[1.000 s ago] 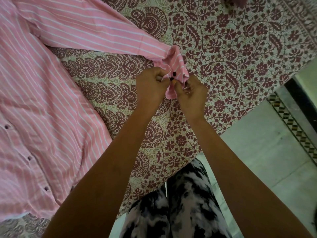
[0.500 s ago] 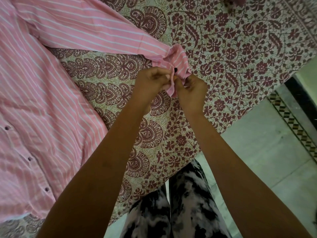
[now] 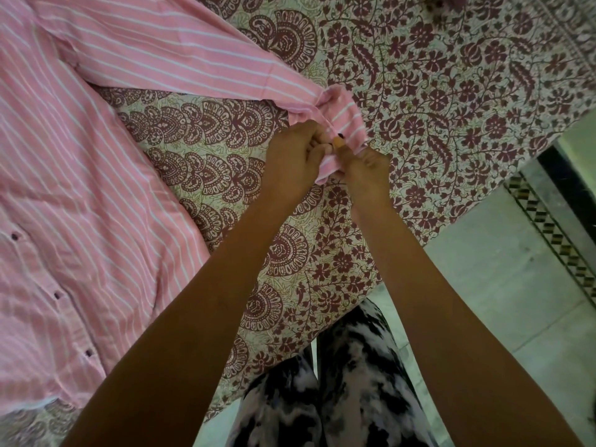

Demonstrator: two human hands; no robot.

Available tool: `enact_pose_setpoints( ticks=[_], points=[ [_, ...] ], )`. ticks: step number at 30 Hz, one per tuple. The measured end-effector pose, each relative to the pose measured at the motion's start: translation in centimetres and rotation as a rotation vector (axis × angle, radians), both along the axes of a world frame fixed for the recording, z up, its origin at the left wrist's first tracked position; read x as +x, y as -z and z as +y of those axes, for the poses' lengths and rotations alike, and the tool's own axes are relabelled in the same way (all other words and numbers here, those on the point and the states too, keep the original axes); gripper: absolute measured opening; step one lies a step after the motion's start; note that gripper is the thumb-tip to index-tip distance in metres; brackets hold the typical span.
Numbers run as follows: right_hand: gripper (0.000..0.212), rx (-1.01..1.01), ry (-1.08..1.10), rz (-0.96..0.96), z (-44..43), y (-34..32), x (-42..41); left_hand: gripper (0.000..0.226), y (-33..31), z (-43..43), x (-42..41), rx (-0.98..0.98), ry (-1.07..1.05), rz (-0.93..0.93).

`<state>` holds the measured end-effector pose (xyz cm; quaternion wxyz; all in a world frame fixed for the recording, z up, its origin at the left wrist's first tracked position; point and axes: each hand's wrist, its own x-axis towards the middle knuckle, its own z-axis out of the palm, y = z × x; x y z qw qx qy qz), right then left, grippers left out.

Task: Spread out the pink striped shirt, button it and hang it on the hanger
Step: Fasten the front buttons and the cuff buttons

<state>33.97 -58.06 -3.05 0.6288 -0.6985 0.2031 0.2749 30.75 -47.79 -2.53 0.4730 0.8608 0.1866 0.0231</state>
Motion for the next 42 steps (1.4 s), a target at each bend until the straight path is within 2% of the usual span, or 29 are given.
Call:
enact_pose_setpoints(
  ticks=[3,6,9,12,15,18,20,24,25,28,30,33,35,37,38,39,42],
  points=[
    [0.031,0.001,-0.057,0.011,-0.2,0.2,0.1,0.003,0.1,0.4,-0.1,-0.215,-0.068,0.117],
    [0.018,0.038,-0.163,0.008,-0.7,0.0,0.1,0.012,-0.6,0.9,0.1,-0.588,-0.1,0.276],
    [0.012,0.087,-0.259,-0.079,-1.1,-0.3,0.3,0.014,-1.0,1.5,0.1,-0.862,-0.14,0.348],
    [0.009,0.048,-0.358,-0.178,-1.0,-0.1,0.6,0.012,-0.8,1.9,0.0,-1.029,-0.233,0.404],
    [0.018,-0.214,-0.544,-0.338,-1.0,0.5,0.9,0.012,-0.5,2.1,-0.3,-1.113,-0.238,0.441],
    [0.02,-0.436,-0.64,-0.614,-0.8,0.3,0.5,0.011,-0.3,2.3,-0.5,-1.179,-0.211,0.473],
    [0.019,-0.489,-0.622,-0.748,-0.6,0.4,-0.2,0.011,-0.2,2.2,-0.5,-1.16,-0.213,0.504],
    [0.021,-0.546,-0.496,-0.759,-1.0,0.8,-1.0,0.02,-0.7,1.3,-0.2,-0.87,-0.331,0.523],
    [0.021,-0.563,-0.466,-0.8,-1.3,0.8,-0.9,0.023,-1.0,1.1,-0.2,-0.862,-0.38,0.503],
    [0.022,-0.563,-0.447,-0.906,-2.2,1.0,-0.6,0.038,-1.8,1.1,0.0,-1.01,-0.444,0.429],
    [0.022,-0.459,-0.409,-0.85,-2.5,1.1,-0.4,0.044,-2.3,0.9,0.3,-1.013,-0.396,0.411],
    [0.028,-0.253,-0.258,-0.64,-2.9,0.8,-0.4,0.031,-2.4,0.3,0.7,-0.951,-0.432,0.384],
    [0.037,0.028,-0.065,-0.359,-3.1,0.1,-0.3,0.032,-2.1,0.2,0.7,-0.941,-0.472,0.361],
    [0.024,0.213,0.068,-0.032,-3.1,-0.9,-0.1,0.03,-1.8,0.0,0.4,-1.022,-0.487,0.34],
    [0.017,0.257,0.085,0.099,-3.1,-1.2,0.2,0.027,-1.7,-0.1,0.2,-1.063,-0.485,0.337],
    [0.022,0.273,0.077,0.182,-3.2,-1.4,0.5,0.025,-1.5,-0.4,0.1,-1.089,-0.483,0.346],
    [0.042,0.269,0.044,0.225,-3.6,-1.0,1.2,0.032,-0.8,-1.2,-0.4,-1.097,-0.536,0.418]
  ],
)
